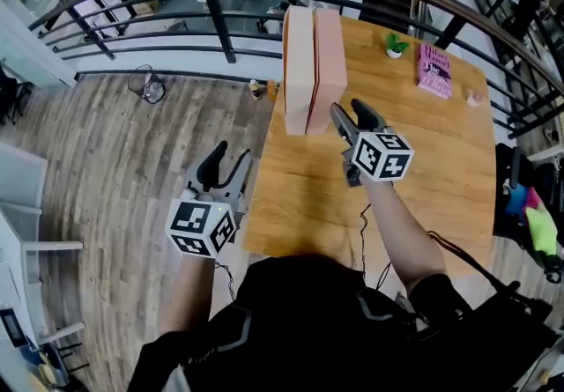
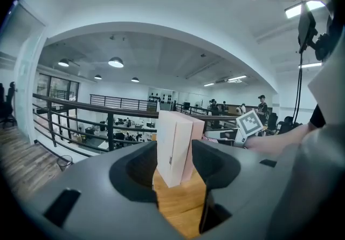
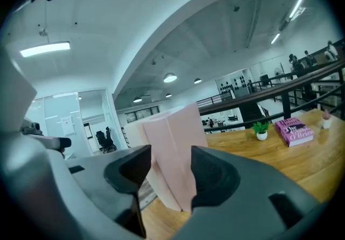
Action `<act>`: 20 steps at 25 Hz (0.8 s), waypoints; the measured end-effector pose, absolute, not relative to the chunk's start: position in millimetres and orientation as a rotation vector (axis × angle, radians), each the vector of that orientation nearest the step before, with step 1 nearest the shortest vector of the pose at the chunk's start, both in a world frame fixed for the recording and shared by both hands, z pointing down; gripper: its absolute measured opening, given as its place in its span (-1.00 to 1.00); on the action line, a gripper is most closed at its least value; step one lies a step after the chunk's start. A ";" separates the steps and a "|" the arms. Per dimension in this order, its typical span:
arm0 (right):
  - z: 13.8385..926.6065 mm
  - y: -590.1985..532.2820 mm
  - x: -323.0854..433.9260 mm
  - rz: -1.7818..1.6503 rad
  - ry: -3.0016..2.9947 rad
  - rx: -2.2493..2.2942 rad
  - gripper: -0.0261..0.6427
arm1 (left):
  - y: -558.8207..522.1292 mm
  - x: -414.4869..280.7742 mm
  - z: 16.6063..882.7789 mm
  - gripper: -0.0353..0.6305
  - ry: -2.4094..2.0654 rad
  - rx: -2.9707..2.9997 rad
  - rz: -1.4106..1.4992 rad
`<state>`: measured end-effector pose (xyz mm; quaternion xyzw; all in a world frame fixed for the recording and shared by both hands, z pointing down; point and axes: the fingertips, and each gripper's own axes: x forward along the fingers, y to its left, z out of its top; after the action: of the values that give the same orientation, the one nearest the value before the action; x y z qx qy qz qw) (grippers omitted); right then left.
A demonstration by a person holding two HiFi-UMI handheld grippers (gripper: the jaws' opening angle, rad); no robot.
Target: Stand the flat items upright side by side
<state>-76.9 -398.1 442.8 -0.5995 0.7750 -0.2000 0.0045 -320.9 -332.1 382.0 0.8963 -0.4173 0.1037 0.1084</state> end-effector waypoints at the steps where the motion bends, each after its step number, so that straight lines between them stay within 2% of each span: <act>1: 432.1 -390.9 -72.7 -0.590 2.442 -1.868 -0.21 | -333.5 -316.9 376.8 -0.24 -1.228 2.644 0.286; 12: 334.7 -280.5 20.1 -0.237 2.526 -1.986 -0.22 | -331.7 -227.6 317.2 -0.40 -1.131 2.801 0.073; 20: 293.2 -203.0 97.6 -0.158 2.395 -2.099 -0.40 | -297.0 -148.5 279.7 -0.68 -0.973 2.871 -0.010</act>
<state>97.6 -203.0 293.2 -0.6581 0.7510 -0.0496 -0.0236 -148.5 -297.0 279.7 0.9457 -0.3204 -0.0034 0.0549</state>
